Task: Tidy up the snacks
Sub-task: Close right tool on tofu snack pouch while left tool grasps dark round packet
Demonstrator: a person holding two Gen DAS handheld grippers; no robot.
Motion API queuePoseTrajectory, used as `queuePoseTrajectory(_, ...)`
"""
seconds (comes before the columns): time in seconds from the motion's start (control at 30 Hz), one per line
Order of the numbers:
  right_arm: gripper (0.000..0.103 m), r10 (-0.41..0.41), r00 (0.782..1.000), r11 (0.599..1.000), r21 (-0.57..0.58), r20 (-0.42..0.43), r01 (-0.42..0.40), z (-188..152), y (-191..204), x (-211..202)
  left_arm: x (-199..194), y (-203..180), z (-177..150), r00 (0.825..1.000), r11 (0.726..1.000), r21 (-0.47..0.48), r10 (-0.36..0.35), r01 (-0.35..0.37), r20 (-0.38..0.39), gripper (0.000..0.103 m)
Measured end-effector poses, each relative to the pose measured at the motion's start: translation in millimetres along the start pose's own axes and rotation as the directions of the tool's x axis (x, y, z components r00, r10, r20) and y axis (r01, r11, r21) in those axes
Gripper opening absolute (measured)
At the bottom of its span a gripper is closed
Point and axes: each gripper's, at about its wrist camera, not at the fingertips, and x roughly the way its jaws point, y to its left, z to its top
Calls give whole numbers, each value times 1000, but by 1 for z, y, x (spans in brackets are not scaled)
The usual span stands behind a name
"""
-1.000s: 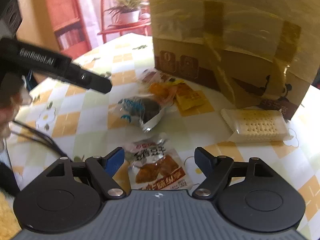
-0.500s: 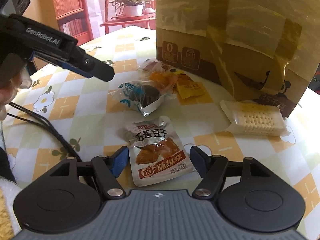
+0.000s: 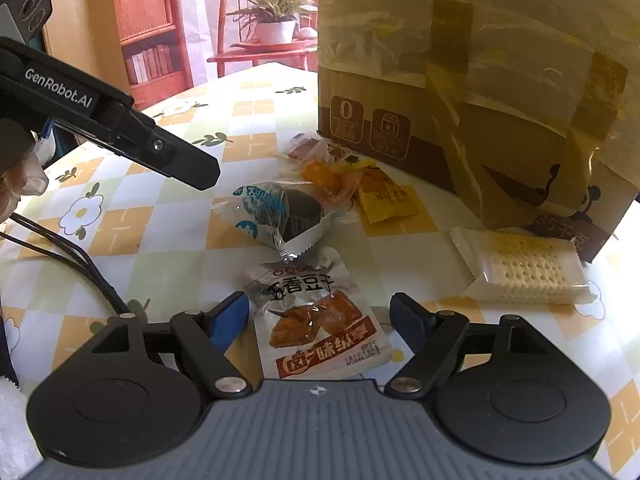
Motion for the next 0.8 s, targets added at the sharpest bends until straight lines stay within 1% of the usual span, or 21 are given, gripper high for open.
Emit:
queuePoseTrajectory(0.03, 77, 0, 1000, 1000, -2, 4, 0, -1, 0, -1, 0, 0, 0, 1000, 1000, -3, 0, 0, -1, 68)
queuePoseTrajectory(0.07, 68, 3, 1000, 1000, -2, 11, -3, -2, 1, -2, 0, 0, 0, 1000, 1000, -4, 1, -1, -1, 68)
queuePoseTrajectory(0.1, 62, 3, 1000, 1000, -1, 18, -3, -3, 1, -4, 0, 0, 0, 1000, 1000, -5, 1, -1, -1, 68)
queuePoseTrajectory(0.23, 57, -21, 999, 1000, 7, 33, 21, -6, 2, -11, 2, 0, -1, 1000, 1000, -6, 0, 0, -3, 68)
queuePoseTrajectory(0.3, 46, -30, 998, 999, 30, 55, 28, -9, 0, -18, 3, -1, 0, 1000, 1000, -6, -2, 2, -8, 68)
queuePoseTrajectory(0.33, 44, -33, 997, 999, 44, 65, 30, -10, -1, -21, 4, -1, 0, 1000, 1000, -4, -2, 2, -11, 68)
queuePoseTrajectory(0.47, 43, -46, 996, 996, 86, 70, 39, -13, -8, -26, 9, -7, 1, 1000, 1000, 14, -13, 13, -20, 68)
queuePoseTrajectory(0.63, 43, -63, 996, 995, 80, 65, 58, -12, -9, -25, 18, -17, 3, 999, 998, 37, -39, 40, -37, 68)
queuePoseTrajectory(0.8, 43, -101, 993, 992, 83, 56, 96, -12, -11, -25, 32, -27, 9, 996, 997, 35, -67, 69, -54, 68)
